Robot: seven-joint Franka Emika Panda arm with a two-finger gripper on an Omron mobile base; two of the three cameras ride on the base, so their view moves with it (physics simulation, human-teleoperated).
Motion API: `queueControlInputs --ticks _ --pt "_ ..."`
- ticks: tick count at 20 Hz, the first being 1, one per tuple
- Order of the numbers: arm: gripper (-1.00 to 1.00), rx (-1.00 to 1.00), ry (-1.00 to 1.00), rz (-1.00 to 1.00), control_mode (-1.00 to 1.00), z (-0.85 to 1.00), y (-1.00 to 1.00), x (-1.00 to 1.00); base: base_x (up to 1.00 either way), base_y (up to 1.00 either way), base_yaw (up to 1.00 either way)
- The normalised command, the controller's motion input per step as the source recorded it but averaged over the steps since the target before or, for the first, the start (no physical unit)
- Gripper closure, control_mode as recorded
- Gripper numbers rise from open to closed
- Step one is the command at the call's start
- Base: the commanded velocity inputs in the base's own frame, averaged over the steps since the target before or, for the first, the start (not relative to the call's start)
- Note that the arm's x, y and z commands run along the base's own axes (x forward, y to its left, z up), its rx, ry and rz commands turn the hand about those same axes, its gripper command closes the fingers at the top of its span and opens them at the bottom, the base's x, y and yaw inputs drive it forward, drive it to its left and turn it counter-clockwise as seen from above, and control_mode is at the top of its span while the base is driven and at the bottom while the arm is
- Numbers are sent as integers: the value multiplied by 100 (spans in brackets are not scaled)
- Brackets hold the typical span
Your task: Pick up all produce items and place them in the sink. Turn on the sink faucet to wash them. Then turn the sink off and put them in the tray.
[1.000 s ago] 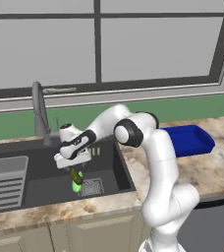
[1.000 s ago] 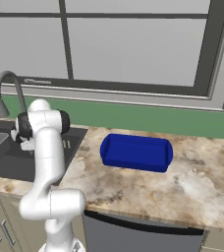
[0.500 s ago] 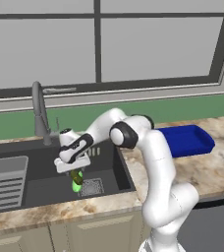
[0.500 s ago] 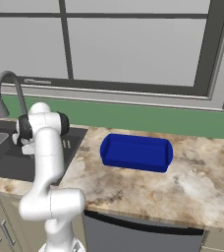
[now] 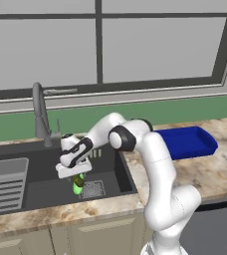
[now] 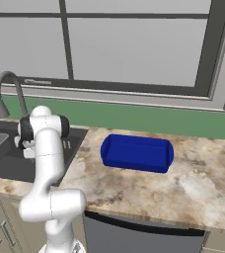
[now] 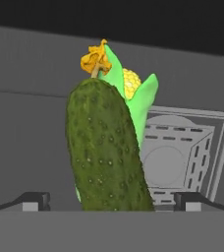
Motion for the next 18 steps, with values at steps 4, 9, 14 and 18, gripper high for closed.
queueControlInputs --ticks 4,9,14,18 --pt "-100 0 2 0 -100 -13 0 0 0 0 0" --pt "-100 0 2 0 -100 -16 0 0 0 0 0" --pt "100 0 2 0 -100 -9 1 0 0 0 0" --pt "100 0 1 0 -100 4 0 -2 0 0 0"
